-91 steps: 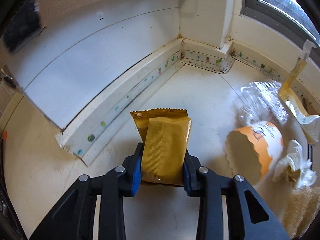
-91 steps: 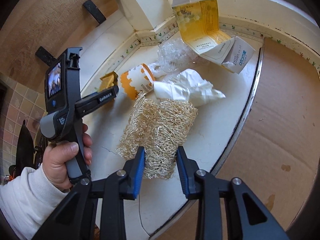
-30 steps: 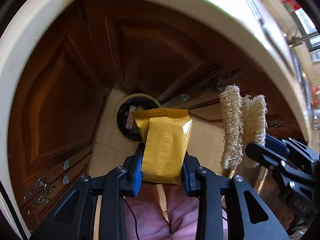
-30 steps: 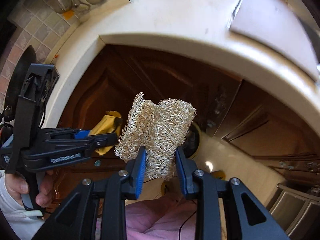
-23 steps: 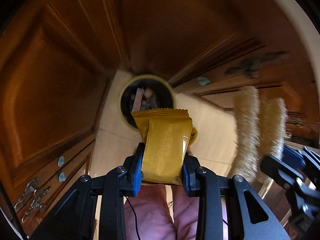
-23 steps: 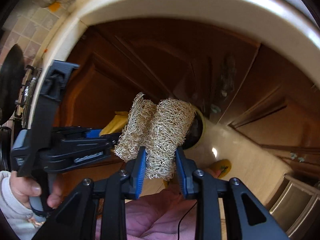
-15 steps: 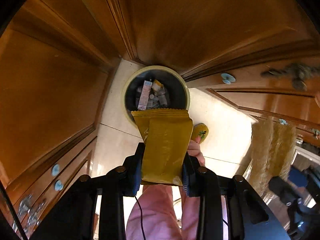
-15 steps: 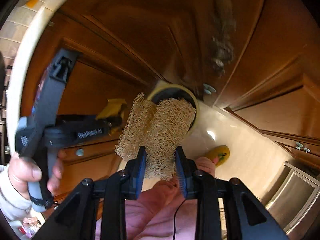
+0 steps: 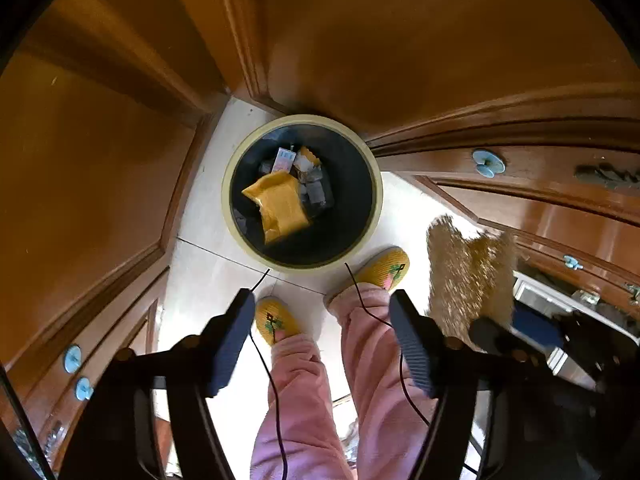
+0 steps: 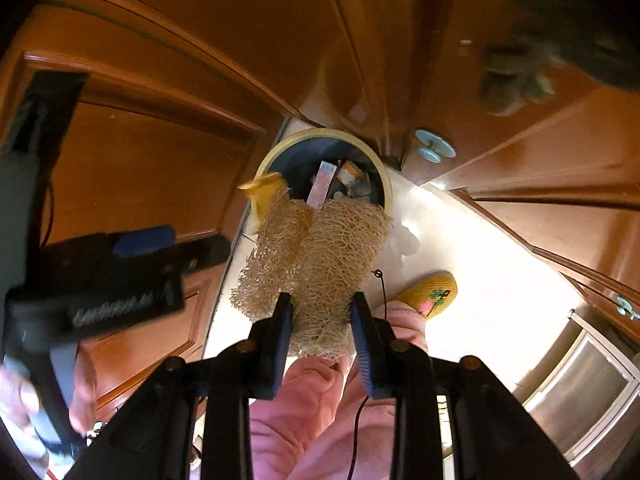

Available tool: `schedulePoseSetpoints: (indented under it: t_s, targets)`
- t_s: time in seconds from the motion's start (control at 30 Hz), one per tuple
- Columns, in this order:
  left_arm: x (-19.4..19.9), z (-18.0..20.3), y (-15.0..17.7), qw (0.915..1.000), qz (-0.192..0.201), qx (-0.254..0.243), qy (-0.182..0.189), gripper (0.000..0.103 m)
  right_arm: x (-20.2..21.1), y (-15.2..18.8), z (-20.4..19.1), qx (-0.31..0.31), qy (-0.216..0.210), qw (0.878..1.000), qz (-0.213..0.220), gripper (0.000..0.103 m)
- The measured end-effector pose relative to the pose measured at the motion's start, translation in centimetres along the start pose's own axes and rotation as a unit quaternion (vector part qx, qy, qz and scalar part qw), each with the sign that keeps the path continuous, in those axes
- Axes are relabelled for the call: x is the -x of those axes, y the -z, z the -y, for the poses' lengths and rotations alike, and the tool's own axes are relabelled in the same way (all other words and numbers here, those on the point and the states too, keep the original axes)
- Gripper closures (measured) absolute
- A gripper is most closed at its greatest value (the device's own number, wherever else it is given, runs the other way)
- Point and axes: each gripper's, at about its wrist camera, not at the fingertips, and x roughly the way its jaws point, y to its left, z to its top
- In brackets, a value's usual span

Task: Collect trash
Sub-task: 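Open both tools to drop the yellow packet and loofah into the bin, then raise both tools back toward the counter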

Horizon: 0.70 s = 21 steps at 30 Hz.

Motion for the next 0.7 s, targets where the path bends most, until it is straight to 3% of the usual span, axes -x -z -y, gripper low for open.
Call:
schedulePoseSetpoints:
  t_s: [0.4, 0.5, 0.63, 0.7]
  targets:
    - [0.9, -4.7, 4.1, 0.9979, 0.015, 0.06, 0.018, 0.03, -1.0, -1.8, -2.9, 0.024, 0.047, 0.999, 0.005, 0.068]
    - [1.5, -5.6, 5.3, 0.9968, 0.02, 0.074, 0.022, 0.03, -0.4, -2.2, -3.5, 0.018, 0.03, 0.999, 0.017, 0.064]
    - [3.0, -6.4, 6.9, 0.9954, 0.039, 0.083, 0.027, 0.03, 0.8, -1.9, -4.3, 0.021, 0.024, 0.998, 0.051, 0.045]
    - [4.3, -6.5, 7.6, 0.9948, 0.053, 0.083, 0.027, 0.03, 1.6, -1.6, -4.6, 0.024, 0.018, 0.998, 0.06, 0.045]
